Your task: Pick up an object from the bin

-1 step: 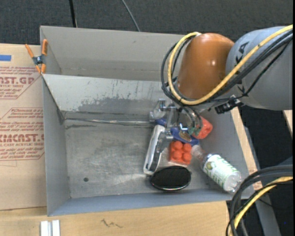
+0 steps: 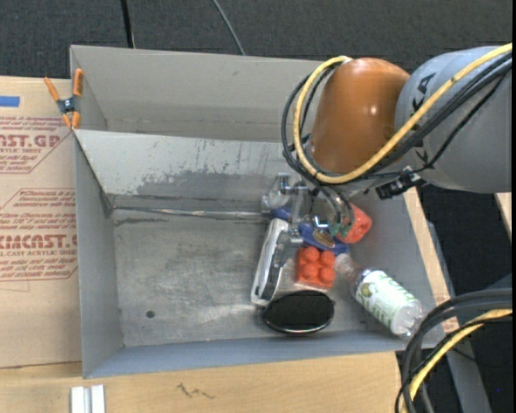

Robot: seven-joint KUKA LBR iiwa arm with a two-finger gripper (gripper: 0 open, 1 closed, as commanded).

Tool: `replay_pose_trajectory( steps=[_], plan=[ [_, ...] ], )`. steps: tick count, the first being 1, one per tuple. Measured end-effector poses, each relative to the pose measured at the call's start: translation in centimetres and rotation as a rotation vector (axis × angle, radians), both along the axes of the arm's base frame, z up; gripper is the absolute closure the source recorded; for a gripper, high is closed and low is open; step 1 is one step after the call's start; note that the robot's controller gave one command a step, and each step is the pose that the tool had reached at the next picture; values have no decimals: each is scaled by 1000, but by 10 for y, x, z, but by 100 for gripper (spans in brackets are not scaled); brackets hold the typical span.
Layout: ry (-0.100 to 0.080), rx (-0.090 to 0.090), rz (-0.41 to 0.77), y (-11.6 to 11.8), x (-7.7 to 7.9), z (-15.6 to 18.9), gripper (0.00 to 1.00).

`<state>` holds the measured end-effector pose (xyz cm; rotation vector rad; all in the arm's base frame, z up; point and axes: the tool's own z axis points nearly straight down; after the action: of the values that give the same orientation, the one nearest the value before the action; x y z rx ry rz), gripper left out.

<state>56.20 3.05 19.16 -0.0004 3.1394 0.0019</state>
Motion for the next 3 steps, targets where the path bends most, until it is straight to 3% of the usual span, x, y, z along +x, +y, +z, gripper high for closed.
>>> replay_pose_trajectory(
  steps=[1,2,3],
  plan=[
    [-7,-1,64,-6,-10,-31,0],
    [2,-1,290,-11,-5,-76,0],
    [-1,-2,579,-27,4,-117,100]
  ],
)
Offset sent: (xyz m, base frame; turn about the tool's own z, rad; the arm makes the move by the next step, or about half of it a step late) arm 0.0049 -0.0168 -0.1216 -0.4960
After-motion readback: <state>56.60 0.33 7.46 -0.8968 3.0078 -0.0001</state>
